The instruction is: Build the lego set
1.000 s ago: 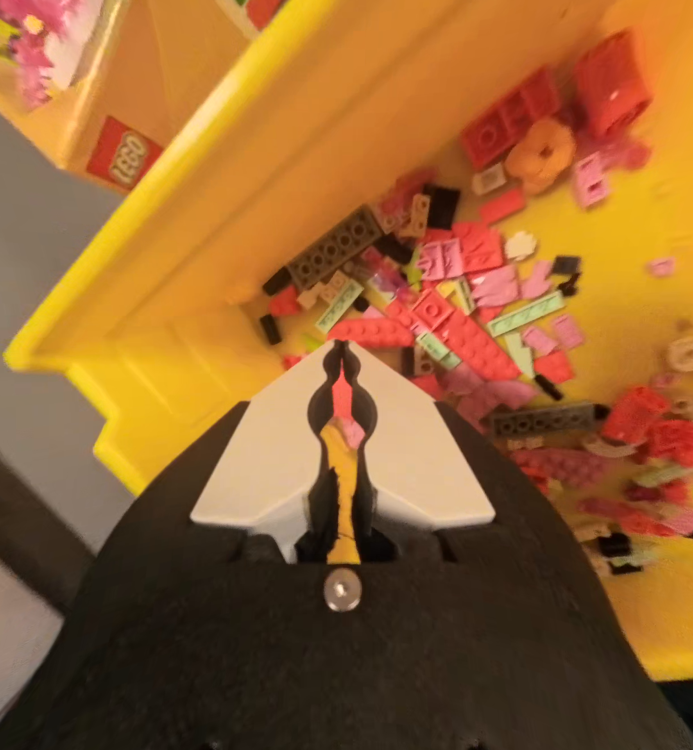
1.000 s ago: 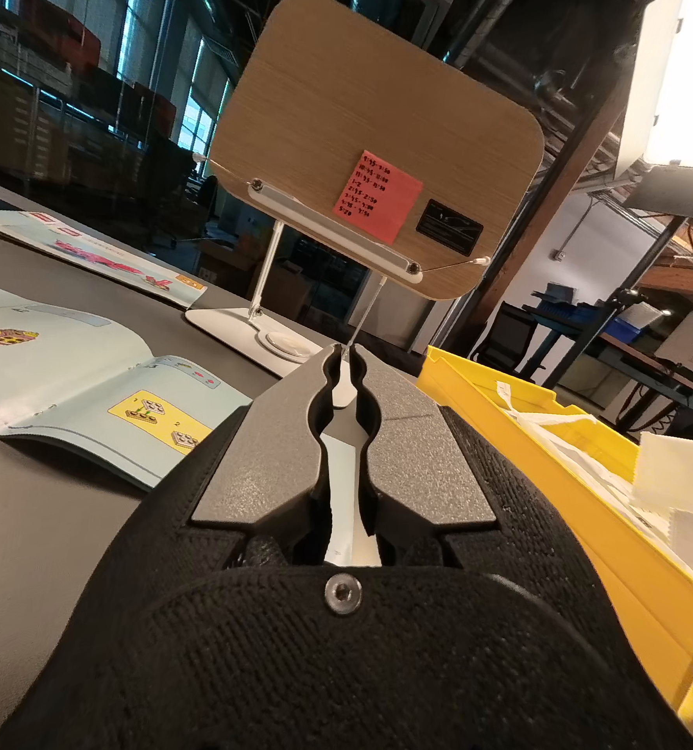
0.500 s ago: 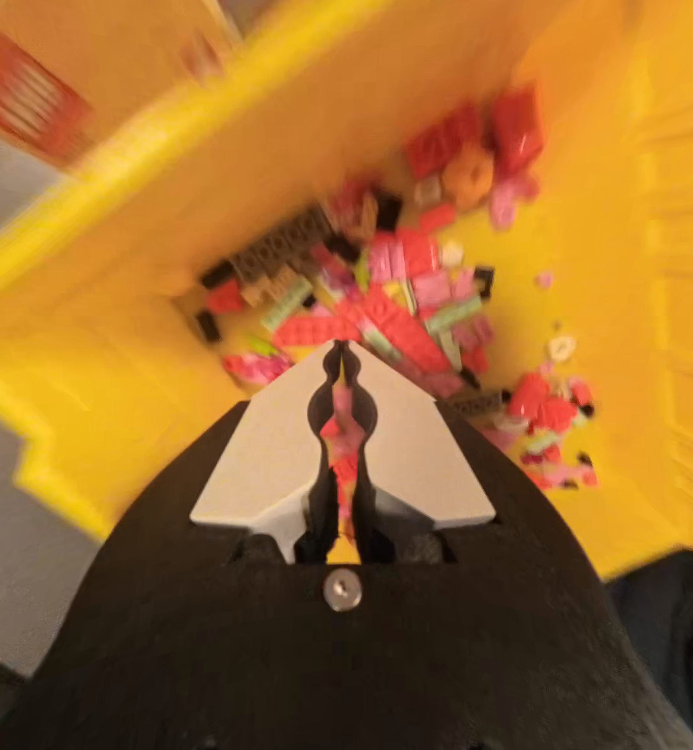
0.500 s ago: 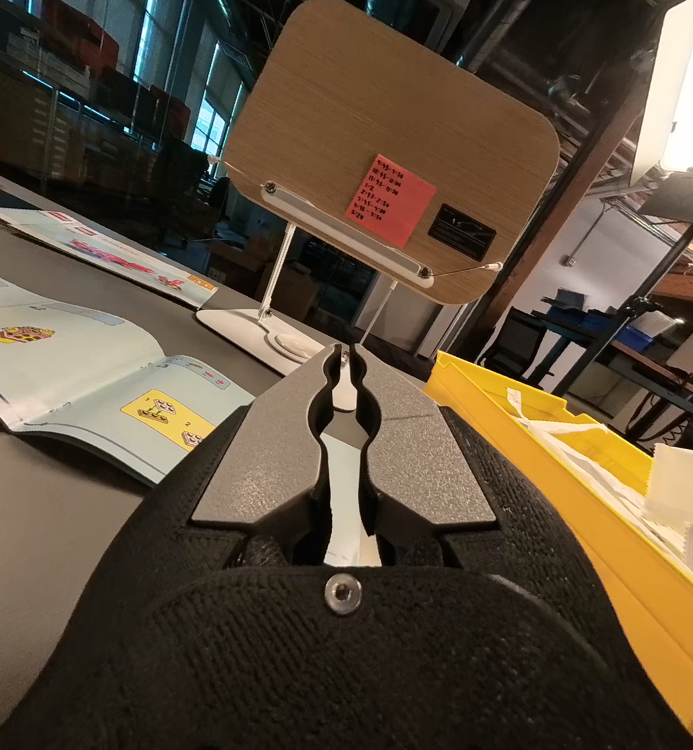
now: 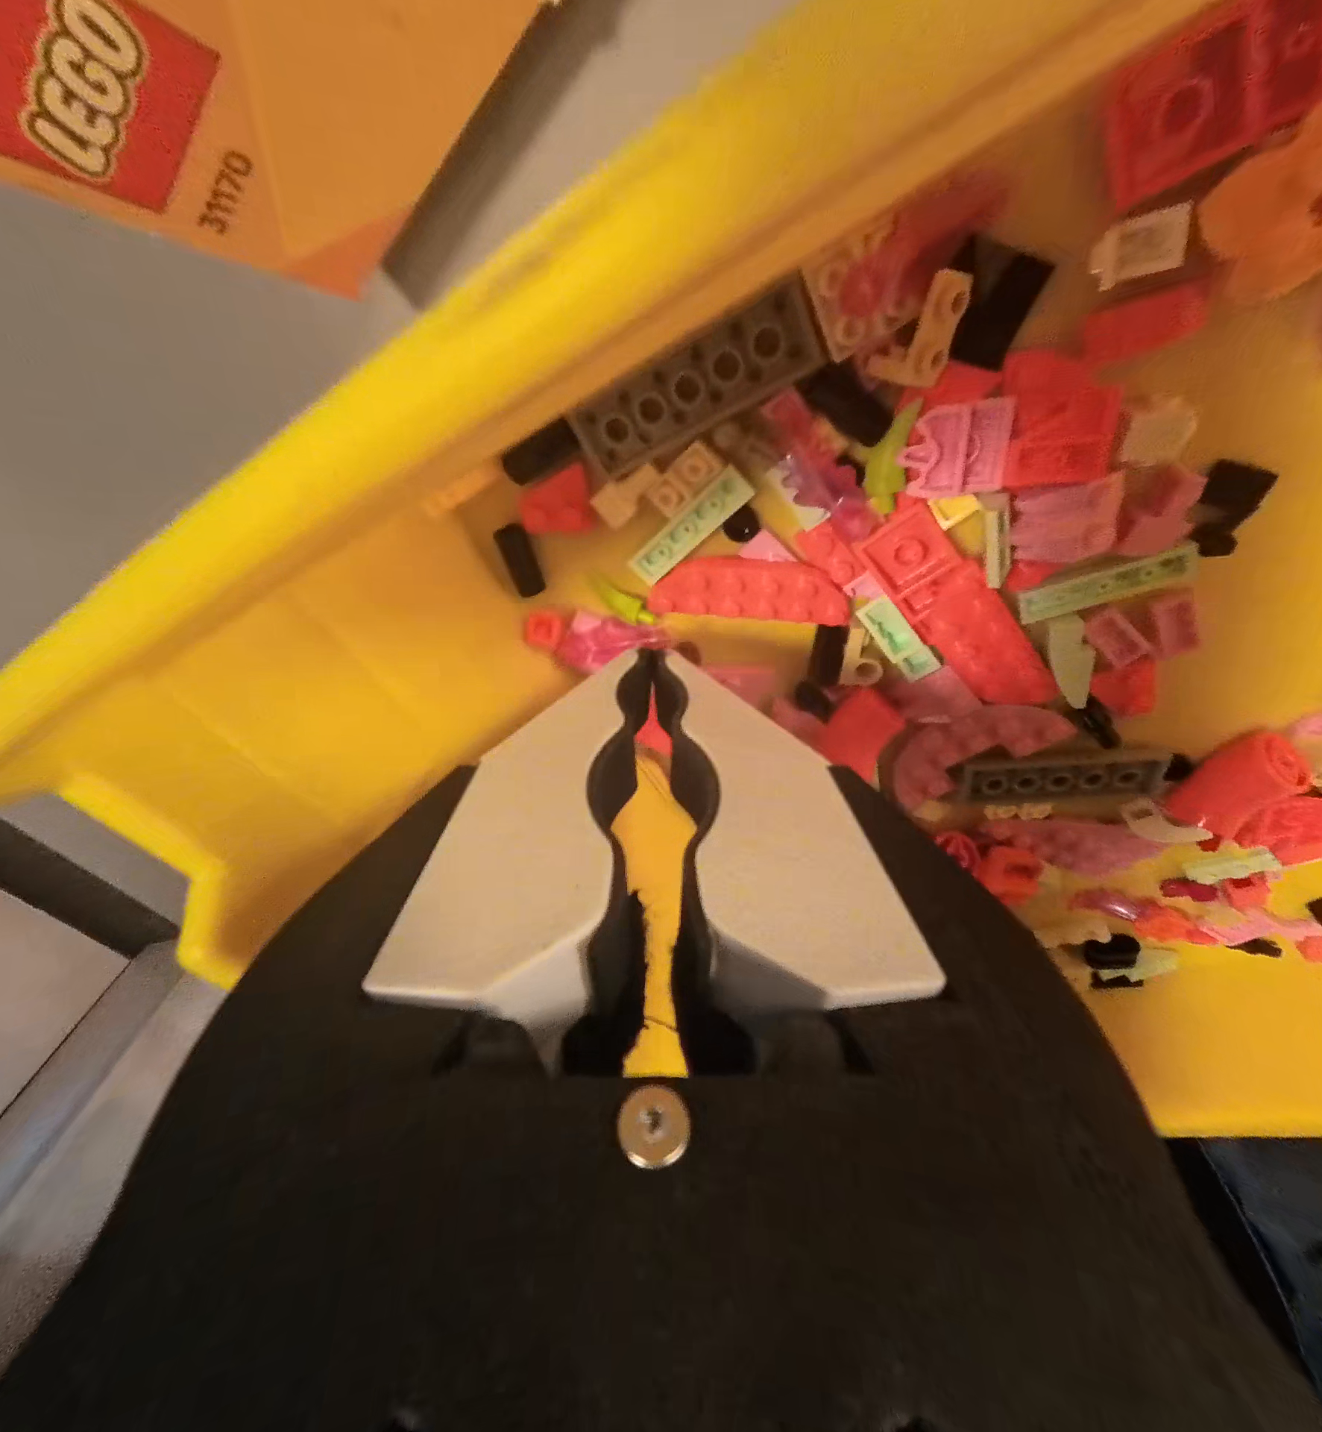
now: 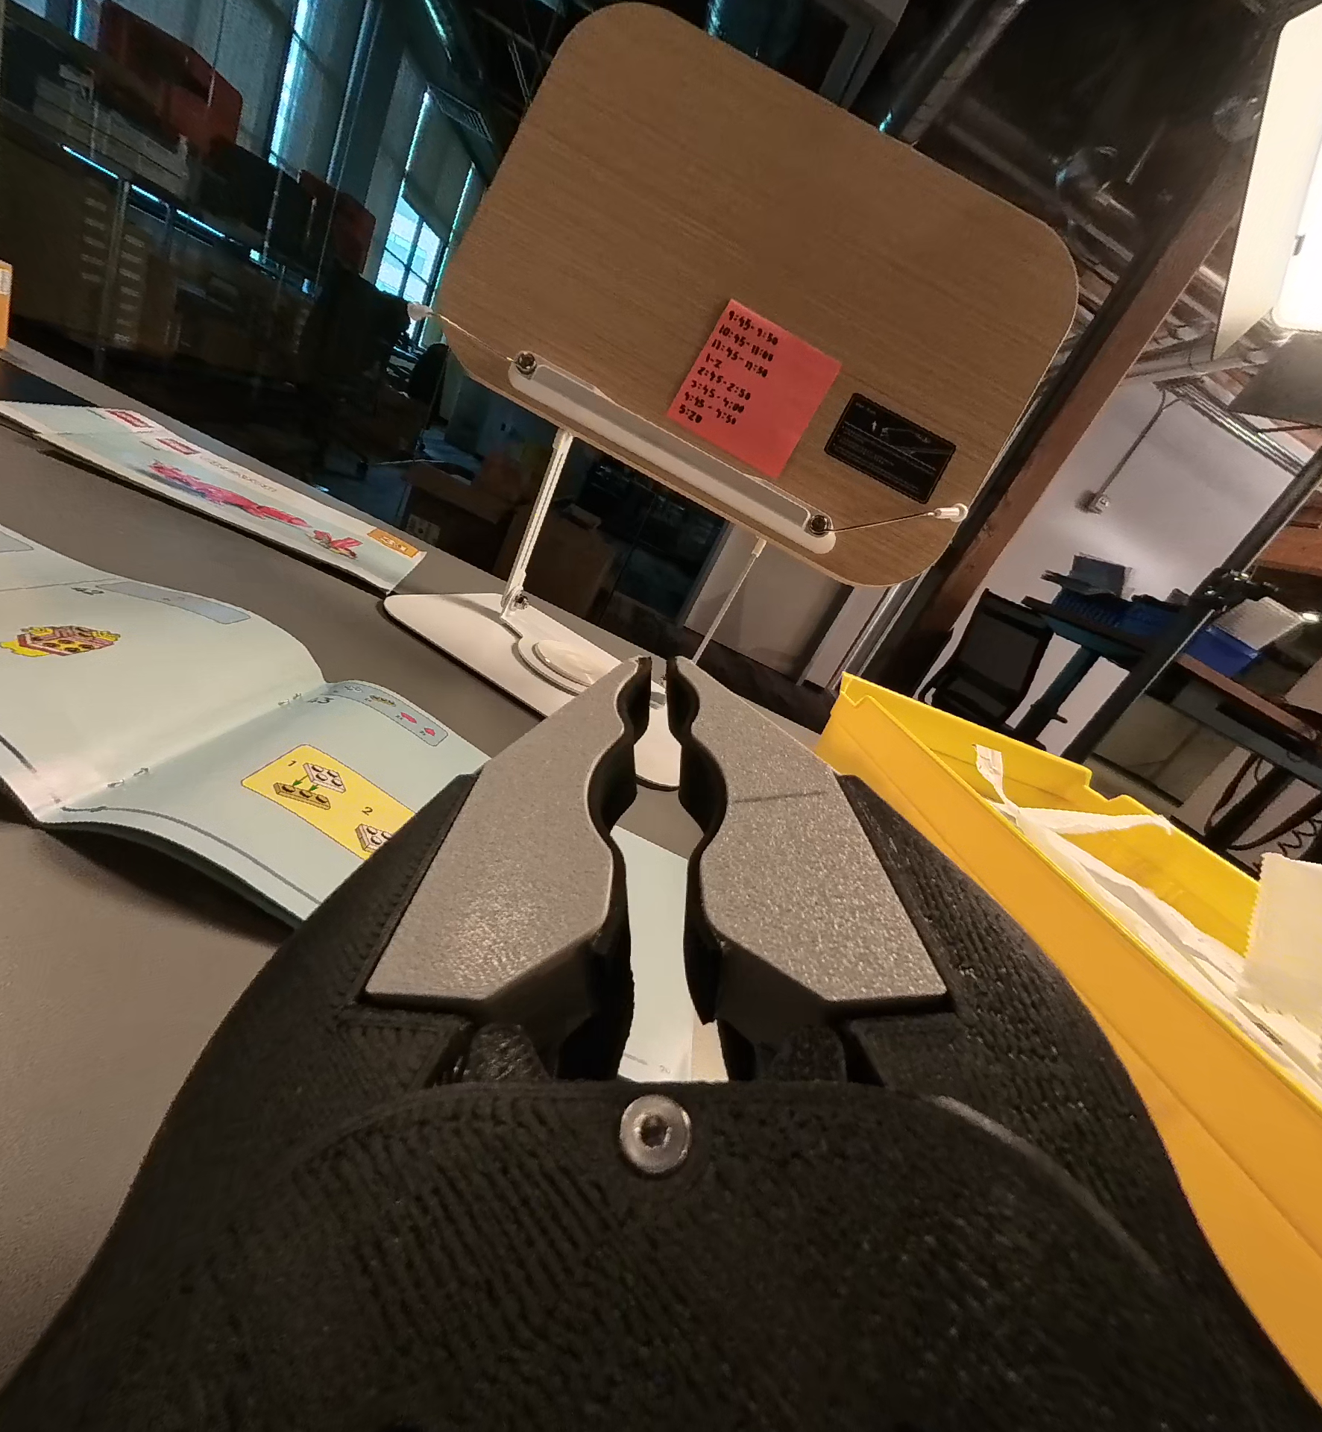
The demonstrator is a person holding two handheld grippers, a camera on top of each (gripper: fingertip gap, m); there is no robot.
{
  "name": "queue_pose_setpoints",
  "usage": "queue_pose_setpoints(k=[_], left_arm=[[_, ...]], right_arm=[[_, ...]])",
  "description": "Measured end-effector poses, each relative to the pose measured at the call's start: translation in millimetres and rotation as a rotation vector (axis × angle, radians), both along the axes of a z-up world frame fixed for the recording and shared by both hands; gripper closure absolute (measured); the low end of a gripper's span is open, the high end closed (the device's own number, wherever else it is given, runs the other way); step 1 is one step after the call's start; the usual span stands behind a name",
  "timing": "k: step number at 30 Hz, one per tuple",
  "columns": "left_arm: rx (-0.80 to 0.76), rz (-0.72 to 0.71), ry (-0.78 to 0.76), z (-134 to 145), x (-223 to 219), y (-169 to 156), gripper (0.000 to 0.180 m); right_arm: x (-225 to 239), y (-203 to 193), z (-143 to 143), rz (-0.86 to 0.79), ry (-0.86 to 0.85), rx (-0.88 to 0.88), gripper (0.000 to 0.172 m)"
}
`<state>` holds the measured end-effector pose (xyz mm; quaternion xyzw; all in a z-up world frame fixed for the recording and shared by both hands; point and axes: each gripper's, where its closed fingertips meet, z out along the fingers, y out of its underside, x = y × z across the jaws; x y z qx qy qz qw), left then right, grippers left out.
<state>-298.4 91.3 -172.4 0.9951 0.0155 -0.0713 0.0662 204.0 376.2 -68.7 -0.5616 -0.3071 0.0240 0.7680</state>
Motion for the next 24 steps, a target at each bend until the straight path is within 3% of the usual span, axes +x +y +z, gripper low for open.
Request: queue_pose_setpoints(k=[3, 6, 7, 9, 11, 16, 21, 24], left_arm=[[-0.001, 0.024, -0.048, 0.9, 7.0, -1.9, 0.180], [0.029, 0.067, -0.249, -0.7, 35.3, 0.3, 0.180], [0.047, 0.074, -0.232, 0.4, 32.4, 1.8, 0.180], [0.051, 0.045, -0.047, 6.5, 5.0, -0.5, 0.180], [0.049, 0.041, -0.005, 11.0, 1.4, -2.3, 0.180], [-0.128, -0.110, 0.214, 14.0, -16.7, -19.7, 0.180], [-0.227, -0.152, 0.161, 3.8, -6.5, -33.1, 0.180], [-0.120, -0.132, 0.008, -4.2, 12.8, -22.5, 0.180]], right_arm=[[-0.3, -0.1, 0.0, 0.003, 0.001, -0.001, 0.170], [-0.7, -0.2, -0.1, 0.004, 0.000, -0.001, 0.170], [-0.8, -0.3, -0.2, 0.005, 0.000, -0.001, 0.170], [-0.9, -0.4, -0.2, 0.005, 0.000, -0.001, 0.170], [-1.0, -0.4, -0.2, 0.005, 0.000, -0.001, 0.170], [-1.0, -0.4, -0.1, 0.005, 0.001, -0.001, 0.170], [-1.2, -0.4, -0.1, 0.006, 0.002, -0.001, 0.170], [-1.7, -0.6, 0.0, 0.009, 0.004, -0.002, 0.170]])
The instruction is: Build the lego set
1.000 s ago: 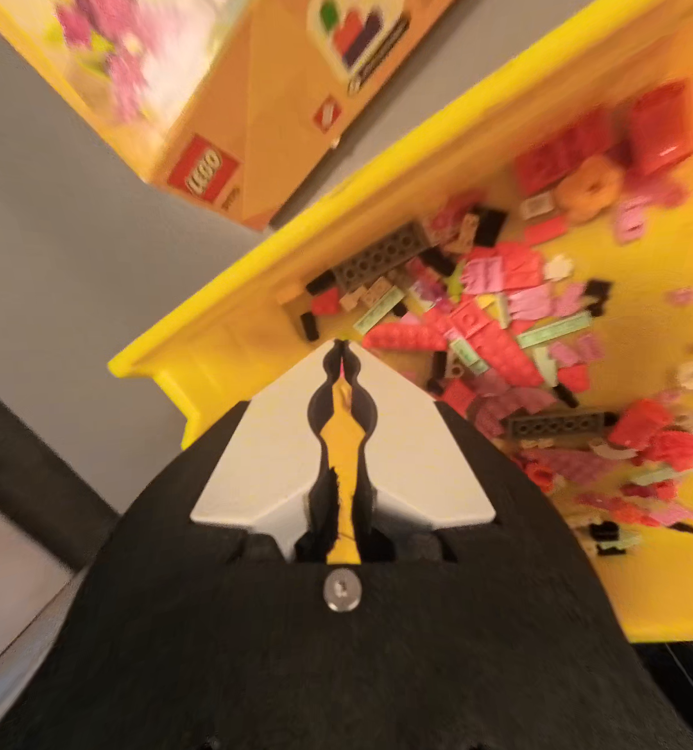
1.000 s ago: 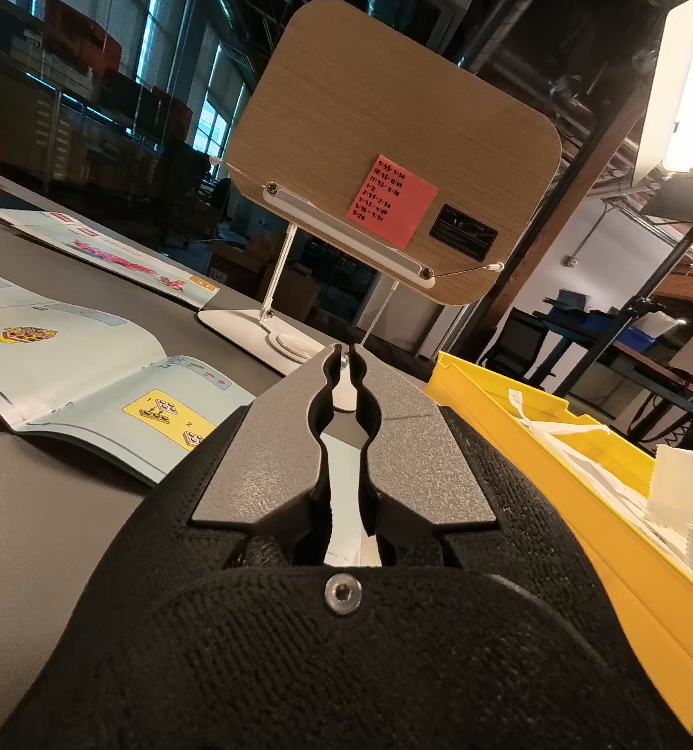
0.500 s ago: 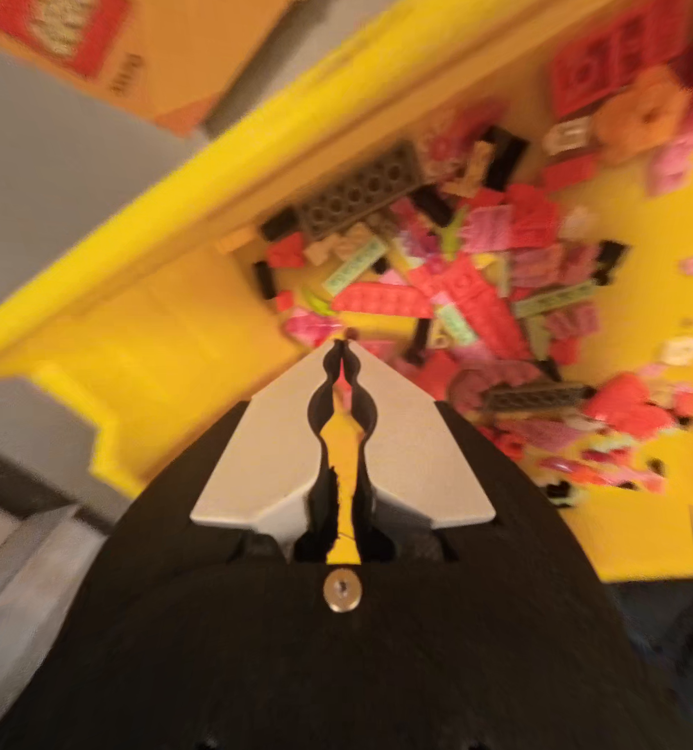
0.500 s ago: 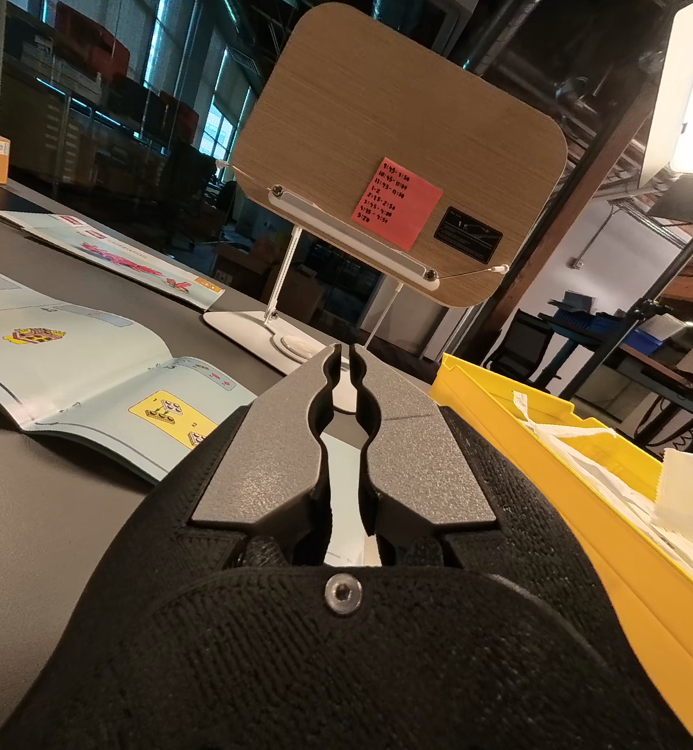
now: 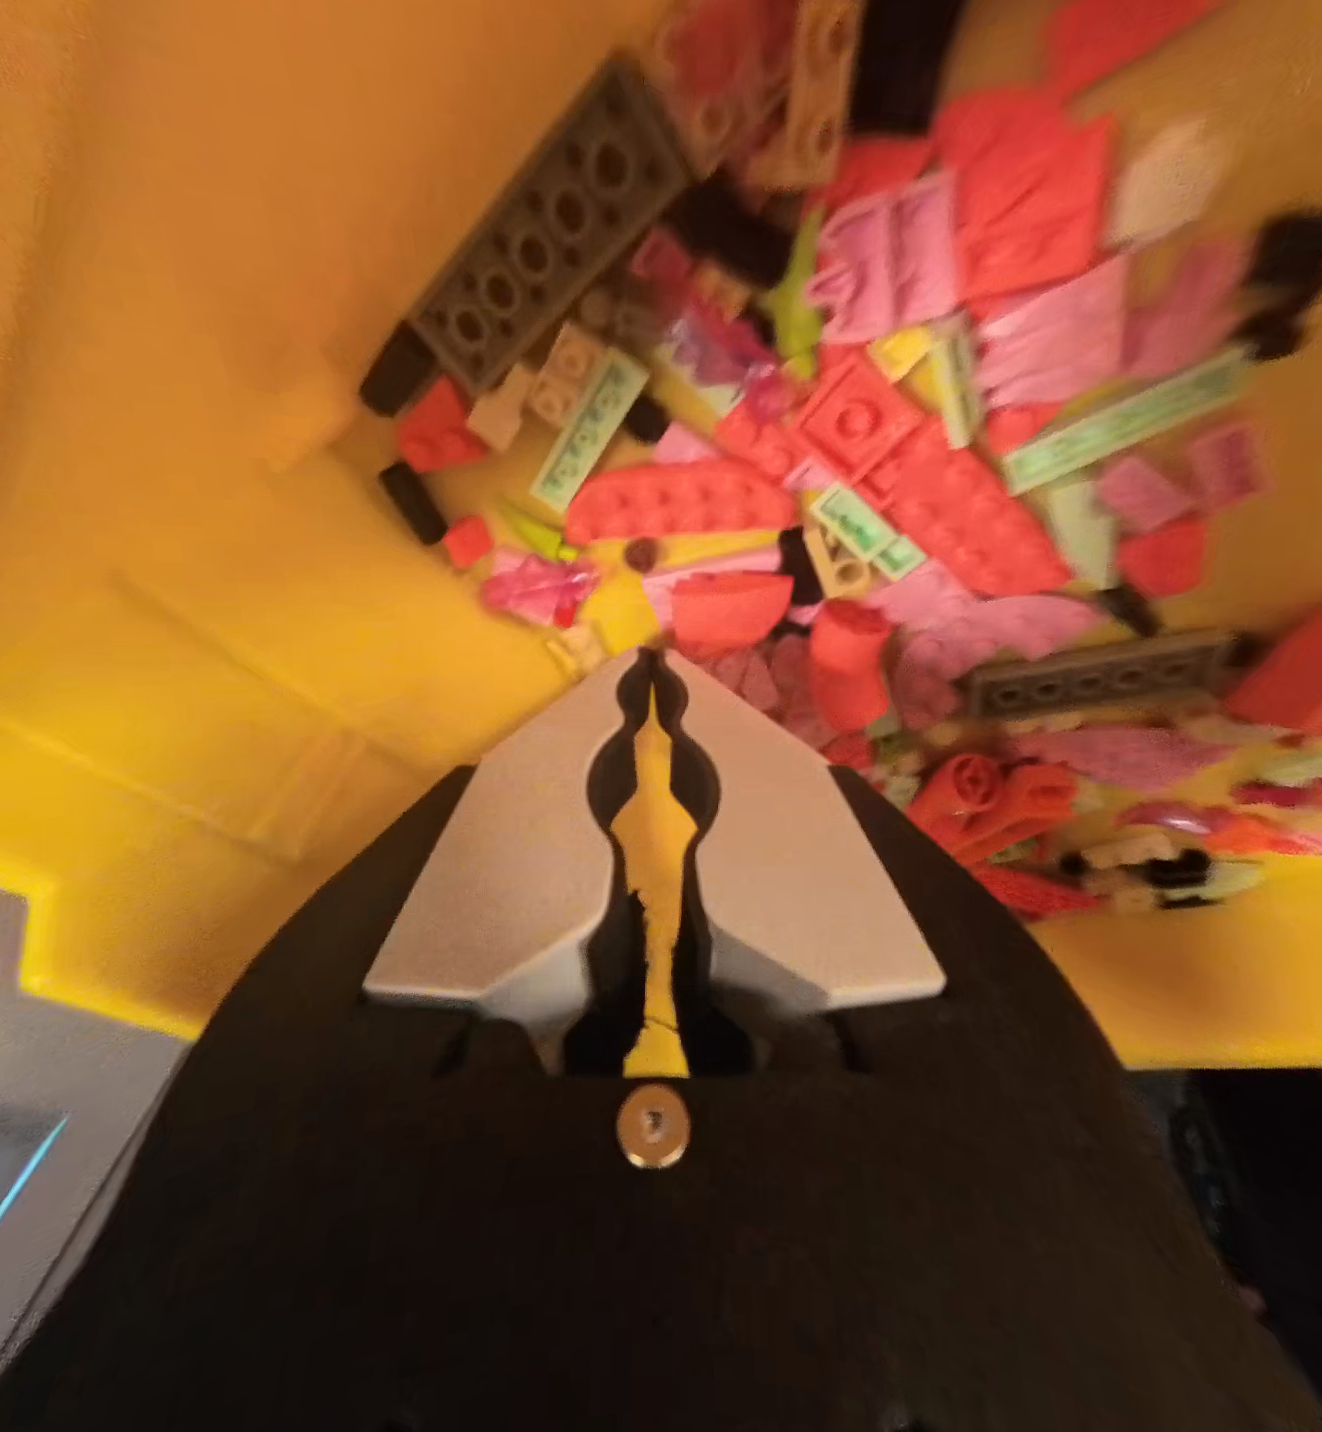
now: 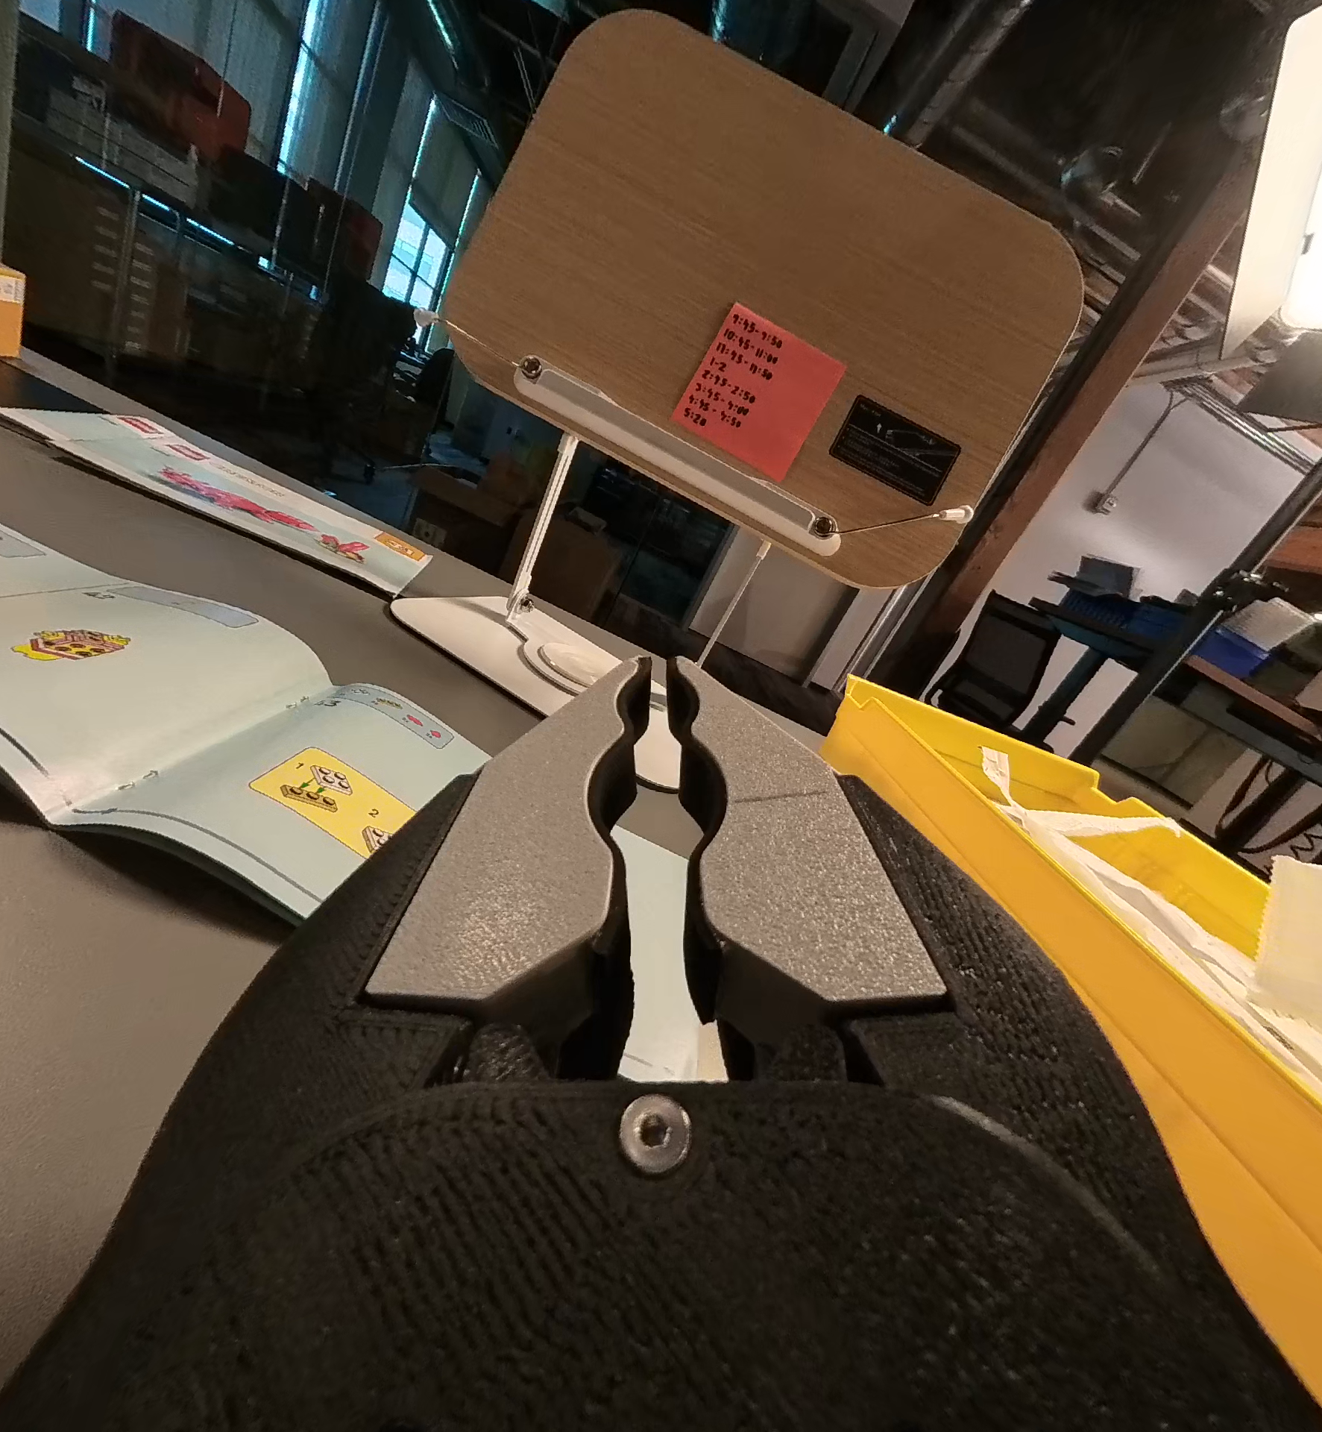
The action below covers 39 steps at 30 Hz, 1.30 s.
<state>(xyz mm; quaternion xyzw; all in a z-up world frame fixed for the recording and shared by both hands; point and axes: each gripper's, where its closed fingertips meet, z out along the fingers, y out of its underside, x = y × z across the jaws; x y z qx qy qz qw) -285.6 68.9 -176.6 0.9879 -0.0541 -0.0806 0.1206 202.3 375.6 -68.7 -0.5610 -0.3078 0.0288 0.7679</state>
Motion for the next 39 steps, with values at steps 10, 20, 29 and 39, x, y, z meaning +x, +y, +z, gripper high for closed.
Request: queue_pose_setpoints(k=[10, 20, 29, 39], left_arm=[[0.086, 0.089, 0.013, 9.0, -10.3, 7.4, 0.174], [0.035, 0.200, 0.003, 1.4, -7.9, 5.8, 0.157], [0.091, 0.225, -0.109, 6.8, 2.5, 8.3, 0.160], [0.051, 0.160, -0.105, -0.4, 4.4, -0.2, 0.175]], right_arm=[[-1.8, -0.5, -0.5, 0.006, -0.004, 0.000, 0.170], [-4.1, -2.0, -0.7, 0.017, -0.006, 0.000, 0.170], [-5.6, -2.6, -1.2, 0.022, -0.009, -0.001, 0.170], [-5.0, -2.6, -0.6, 0.022, -0.002, -0.002, 0.170]])
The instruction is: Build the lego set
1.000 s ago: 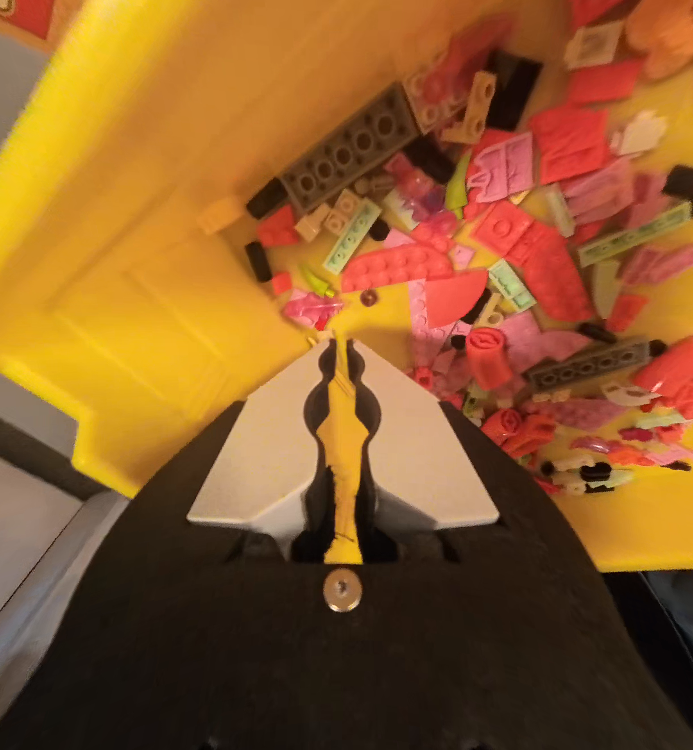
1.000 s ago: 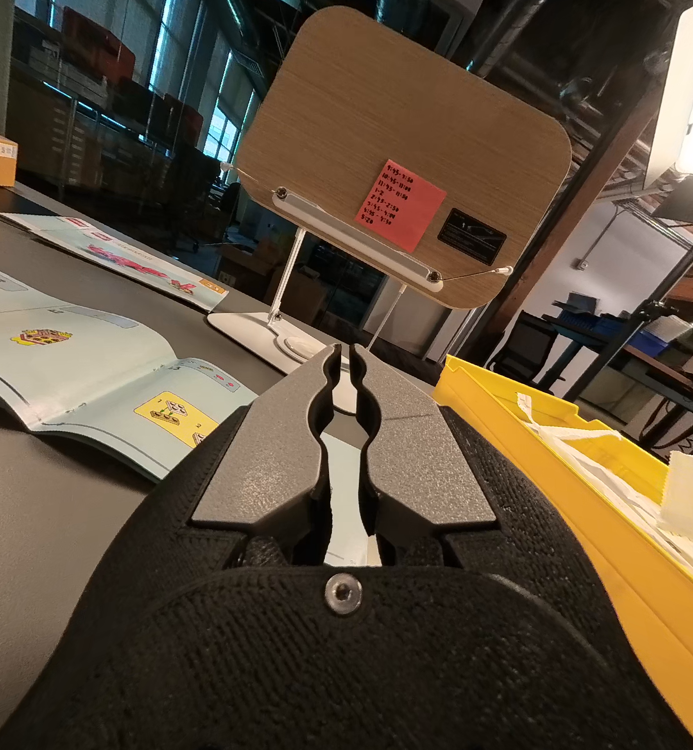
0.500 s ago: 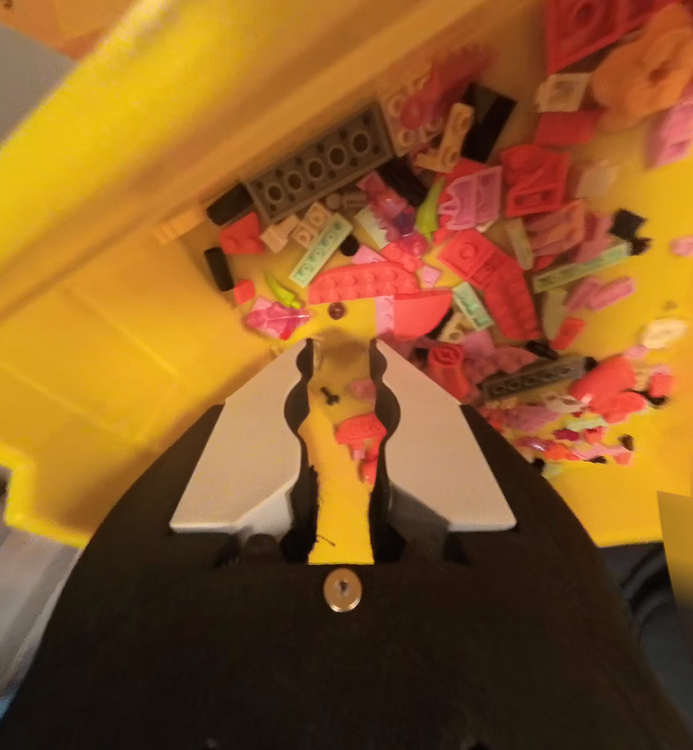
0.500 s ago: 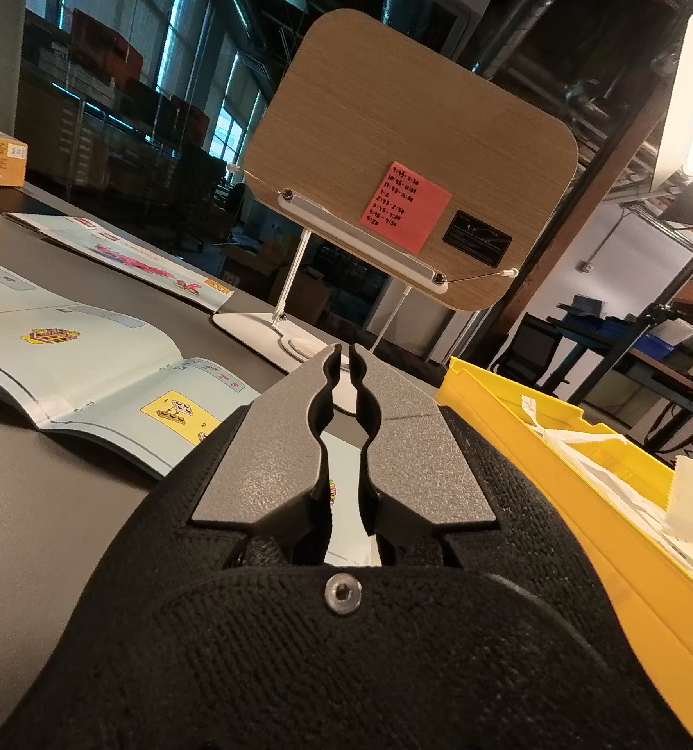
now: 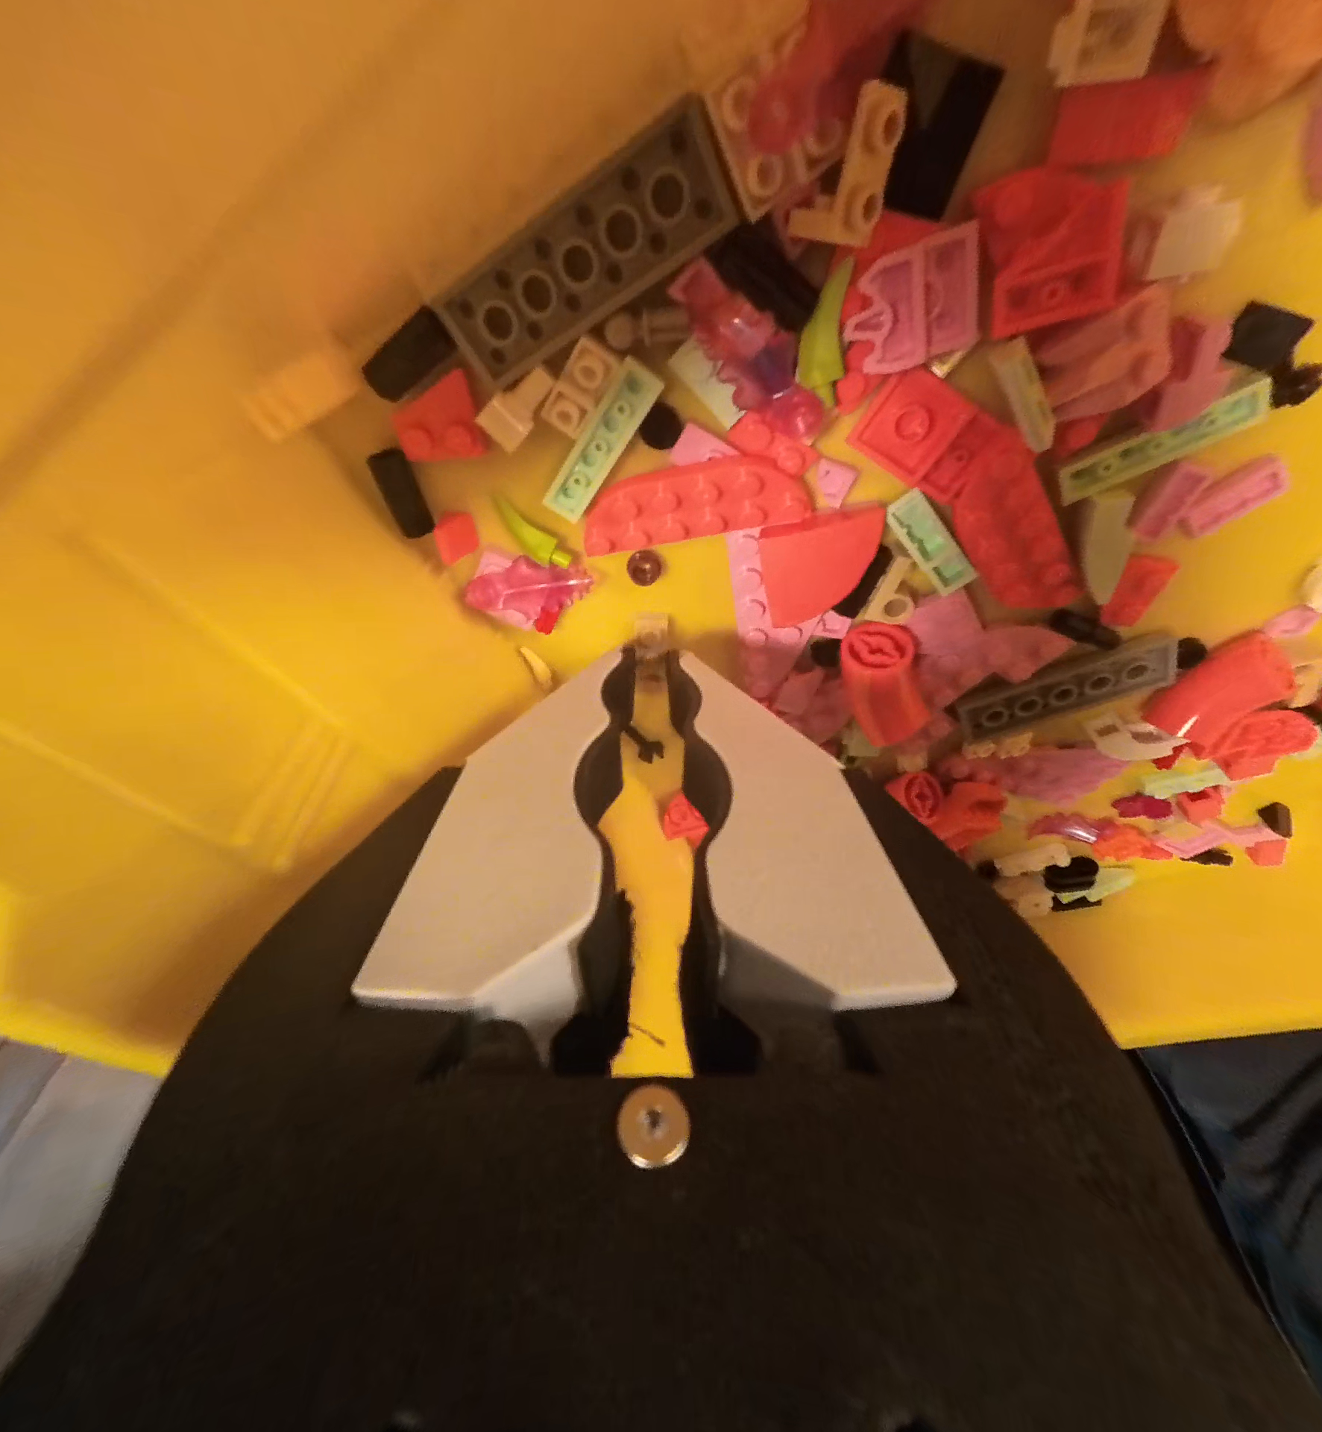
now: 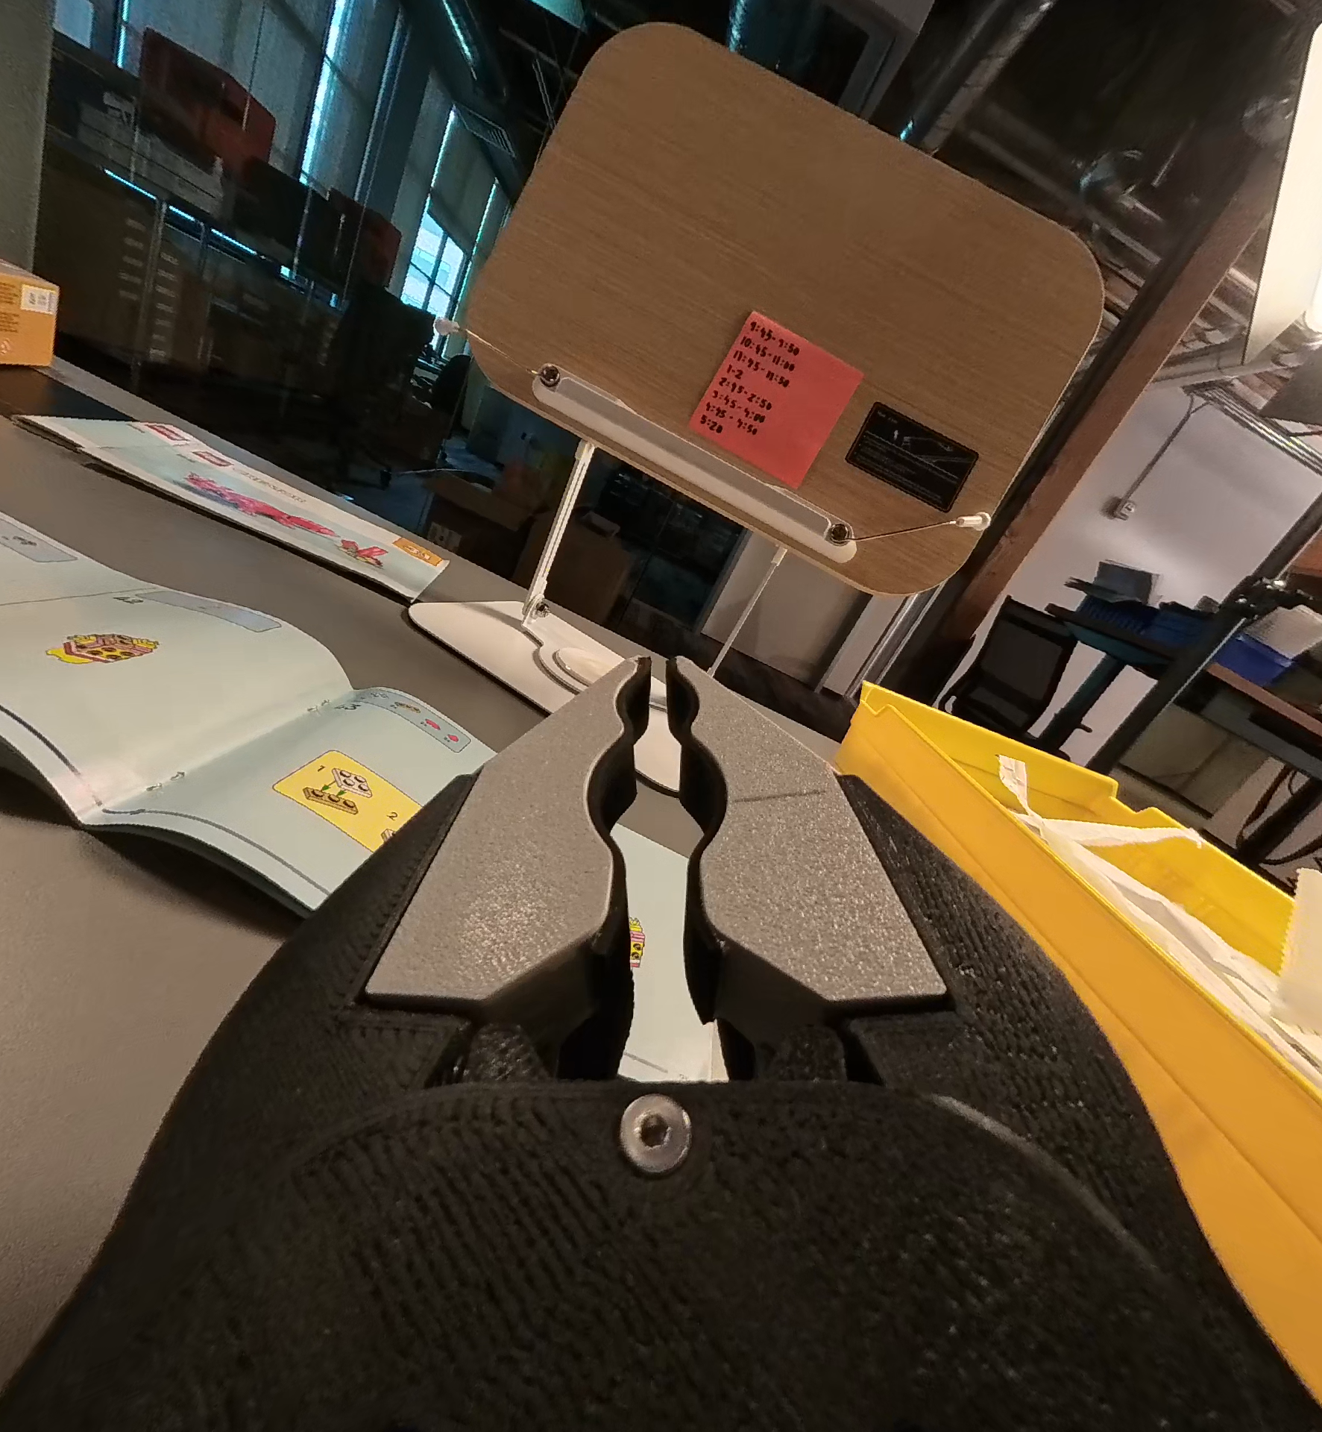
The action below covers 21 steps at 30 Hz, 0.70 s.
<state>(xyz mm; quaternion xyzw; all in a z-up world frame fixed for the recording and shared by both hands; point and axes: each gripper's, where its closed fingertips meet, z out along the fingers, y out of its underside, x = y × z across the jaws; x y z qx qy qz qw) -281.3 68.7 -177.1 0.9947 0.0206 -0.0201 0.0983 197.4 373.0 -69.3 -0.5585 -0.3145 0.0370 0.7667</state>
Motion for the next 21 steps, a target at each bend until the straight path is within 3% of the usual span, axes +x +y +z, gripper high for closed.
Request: queue_pose_setpoints(k=[6, 11, 15, 17, 19, 21], left_arm=[[0.084, -0.033, 0.068, 13.9, 0.6, 7.2, 0.175], [0.571, -0.077, 0.032, 97.9, 49.3, 53.9, 0.175], [0.942, -0.204, -0.085, 172.7, 141.6, 70.2, 0.175], [1.041, -0.318, -0.194, 191.5, 206.0, 72.7, 0.175], [1.050, -0.435, -0.313, 187.6, 273.9, 75.0, 0.175], [0.981, -0.547, -0.446, 164.8, 343.6, 76.3, 0.175]], right_arm=[[4.2, 1.5, 2.0, -0.008, 0.030, -0.008, 0.170], [15.9, 3.4, 9.4, -0.029, 0.098, -0.009, 0.170], [22.3, 6.3, 12.8, -0.024, 0.095, 0.012, 0.170], [22.5, 8.9, 9.7, -0.003, 0.039, 0.032, 0.170], [27.6, 13.7, 7.1, 0.003, -0.014, 0.055, 0.170], [36.5, 19.7, 6.8, 0.005, -0.016, 0.055, 0.170]])
